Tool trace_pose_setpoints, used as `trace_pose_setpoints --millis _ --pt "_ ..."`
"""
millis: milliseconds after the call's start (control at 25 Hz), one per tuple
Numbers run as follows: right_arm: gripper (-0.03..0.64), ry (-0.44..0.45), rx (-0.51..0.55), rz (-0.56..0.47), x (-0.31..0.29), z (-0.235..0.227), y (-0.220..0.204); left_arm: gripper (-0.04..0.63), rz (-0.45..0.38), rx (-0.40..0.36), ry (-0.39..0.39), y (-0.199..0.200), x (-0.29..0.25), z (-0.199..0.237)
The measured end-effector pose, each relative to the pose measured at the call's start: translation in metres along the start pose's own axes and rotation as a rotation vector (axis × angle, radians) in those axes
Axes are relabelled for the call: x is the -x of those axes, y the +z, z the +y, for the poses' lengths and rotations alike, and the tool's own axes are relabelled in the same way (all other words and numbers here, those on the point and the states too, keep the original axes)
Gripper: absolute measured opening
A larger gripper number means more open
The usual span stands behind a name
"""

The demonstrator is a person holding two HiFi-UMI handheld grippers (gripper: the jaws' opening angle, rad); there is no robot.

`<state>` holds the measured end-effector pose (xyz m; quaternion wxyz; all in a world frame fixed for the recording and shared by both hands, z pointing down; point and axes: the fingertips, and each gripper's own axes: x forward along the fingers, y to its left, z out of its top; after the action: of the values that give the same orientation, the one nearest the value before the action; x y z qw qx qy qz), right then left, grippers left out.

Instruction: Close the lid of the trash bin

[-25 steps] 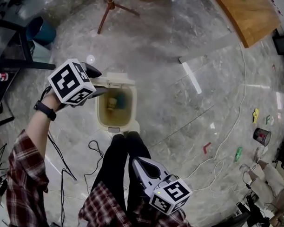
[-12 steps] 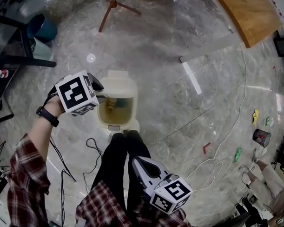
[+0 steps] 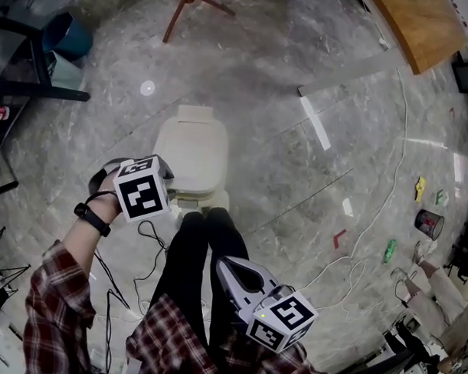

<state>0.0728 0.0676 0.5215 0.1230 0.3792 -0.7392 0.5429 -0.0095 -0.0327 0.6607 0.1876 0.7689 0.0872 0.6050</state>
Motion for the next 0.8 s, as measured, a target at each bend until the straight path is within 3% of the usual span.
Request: trace_pose_setpoints --millis 480,800 --pt "0.012 0.005 -0.003 0.084 -0.021 -0.005 -0.03 0.14 -0.086 0.099 0.041 -0.028 -0.082 -0.02" --pt "0.012 0.01 -0.005 0.12 -0.033 -0.007 -0.048 0.14 -0.054 0.084 0.07 -0.036 -0.122 -0.017"
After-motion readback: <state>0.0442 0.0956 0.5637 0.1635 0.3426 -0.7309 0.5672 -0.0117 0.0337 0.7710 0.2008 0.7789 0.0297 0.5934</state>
